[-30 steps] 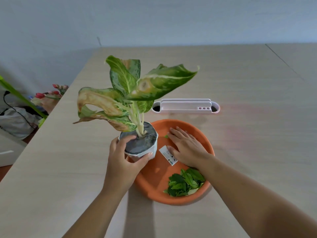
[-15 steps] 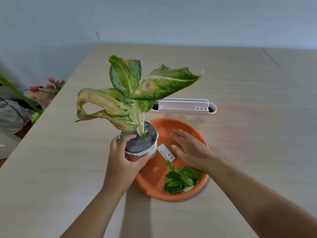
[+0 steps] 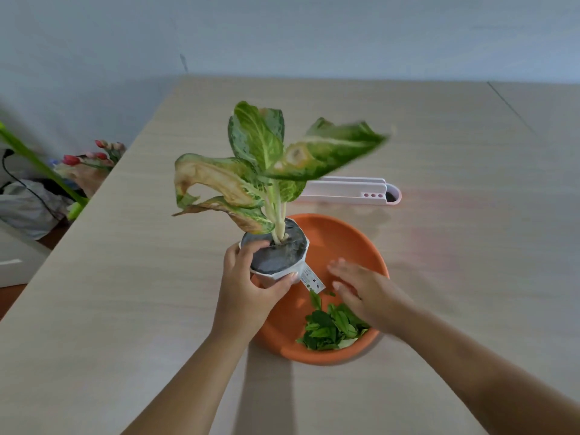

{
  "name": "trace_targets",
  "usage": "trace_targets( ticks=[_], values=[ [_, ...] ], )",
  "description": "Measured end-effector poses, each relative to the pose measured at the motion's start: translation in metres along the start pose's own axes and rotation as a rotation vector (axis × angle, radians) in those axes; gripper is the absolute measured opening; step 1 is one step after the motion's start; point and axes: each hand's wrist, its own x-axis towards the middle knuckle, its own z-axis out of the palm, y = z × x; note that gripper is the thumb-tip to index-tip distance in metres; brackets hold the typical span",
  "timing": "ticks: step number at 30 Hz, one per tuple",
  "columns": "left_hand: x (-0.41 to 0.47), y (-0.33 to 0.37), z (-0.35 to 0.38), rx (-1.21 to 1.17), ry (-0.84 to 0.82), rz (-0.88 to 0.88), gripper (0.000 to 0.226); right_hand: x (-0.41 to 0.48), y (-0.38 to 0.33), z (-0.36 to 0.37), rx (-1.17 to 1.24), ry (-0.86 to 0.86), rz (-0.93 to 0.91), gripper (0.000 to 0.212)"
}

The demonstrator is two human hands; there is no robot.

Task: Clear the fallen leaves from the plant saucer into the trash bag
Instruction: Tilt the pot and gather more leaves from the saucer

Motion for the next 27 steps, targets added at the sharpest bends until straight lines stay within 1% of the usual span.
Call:
trace_targets(
  ticks=[1, 3, 5, 6, 8, 9, 11, 13, 15, 22, 25, 27],
  values=[
    [-0.001, -0.001, 0.003, 0.012, -0.007, 0.001, 0.063, 0.008, 0.003, -0.002, -0.034, 0.014, 0.028, 0.049],
    [-0.001, -0.001, 0.009, 0.012, -0.037, -0.012, 0.063, 0.019, 0.005, -0.001, -0.157, -0.032, 0.055, 0.054],
    [0.0, -0.001, 0.015, 0.017, -0.064, -0.02, 0.062, 0.017, -0.002, 0.002, -0.26, -0.104, 0.02, 0.056],
    [0.0, -0.002, 0.018, 0.026, -0.064, -0.018, 0.062, 0.012, -0.007, 0.004, -0.267, -0.141, -0.004, 0.054],
    [0.001, -0.001, 0.025, 0.054, -0.047, -0.011, 0.062, -0.005, -0.015, 0.004, -0.186, -0.16, -0.06, 0.045],
    [0.001, 0.0, 0.029, 0.061, -0.04, -0.011, 0.062, -0.015, -0.015, 0.005, -0.138, -0.125, -0.093, 0.04],
    [0.0, 0.002, 0.037, 0.04, -0.052, -0.018, 0.061, -0.032, -0.01, 0.01, -0.138, 0.011, -0.126, 0.04],
    [0.001, 0.004, 0.044, 0.021, -0.075, -0.034, 0.061, -0.044, -0.001, 0.017, -0.196, 0.152, -0.09, 0.042],
    [0.002, 0.005, 0.052, 0.011, -0.085, -0.045, 0.061, -0.052, 0.005, 0.022, -0.182, 0.204, -0.045, 0.042],
    [0.005, 0.006, 0.069, 0.044, -0.061, -0.036, 0.063, -0.055, 0.005, 0.029, -0.216, 0.222, -0.018, 0.046],
    [0.005, 0.008, 0.064, 0.056, -0.092, -0.045, 0.07, -0.054, 0.002, 0.028, -0.265, 0.205, 0.0, 0.049],
    [0.002, 0.008, 0.055, 0.054, -0.115, -0.074, 0.078, -0.049, -0.005, 0.026, -0.302, 0.151, -0.006, 0.056]
  ],
)
